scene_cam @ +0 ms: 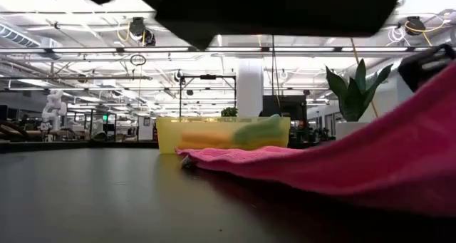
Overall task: Fold microfiber towels
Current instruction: Fold the pink microfiber cloth
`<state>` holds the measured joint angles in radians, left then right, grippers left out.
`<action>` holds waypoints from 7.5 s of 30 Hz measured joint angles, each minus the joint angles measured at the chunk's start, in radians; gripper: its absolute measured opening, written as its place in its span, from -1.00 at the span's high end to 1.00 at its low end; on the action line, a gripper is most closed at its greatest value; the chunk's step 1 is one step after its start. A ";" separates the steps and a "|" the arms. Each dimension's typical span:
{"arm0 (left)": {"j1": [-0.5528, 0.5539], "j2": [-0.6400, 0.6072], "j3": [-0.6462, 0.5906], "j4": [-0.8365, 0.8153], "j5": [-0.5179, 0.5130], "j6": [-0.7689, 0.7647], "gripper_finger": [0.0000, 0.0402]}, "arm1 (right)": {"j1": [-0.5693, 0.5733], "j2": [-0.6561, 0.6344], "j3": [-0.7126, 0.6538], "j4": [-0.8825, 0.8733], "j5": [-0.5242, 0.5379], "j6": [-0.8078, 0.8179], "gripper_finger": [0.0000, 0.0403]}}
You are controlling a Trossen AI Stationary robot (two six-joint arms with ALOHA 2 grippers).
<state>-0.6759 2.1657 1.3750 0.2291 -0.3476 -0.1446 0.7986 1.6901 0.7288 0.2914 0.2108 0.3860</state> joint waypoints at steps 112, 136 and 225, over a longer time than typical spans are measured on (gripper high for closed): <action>0.059 -0.070 0.001 -0.480 -0.469 -0.475 0.96 | -0.199 -0.134 -0.146 0.184 0.237 0.048 0.98; 0.106 -0.072 0.032 -0.299 -0.397 -0.264 0.97 | -0.019 -0.349 -0.147 0.026 0.313 0.094 0.99; 0.216 -0.104 -0.091 -0.480 -0.207 -0.678 0.92 | -0.237 -0.063 -0.147 0.245 0.048 -0.102 0.36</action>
<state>-0.4602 2.0617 1.2840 -0.2508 -0.5548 -0.8223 0.5614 1.6272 0.5813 0.5369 0.2592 0.2844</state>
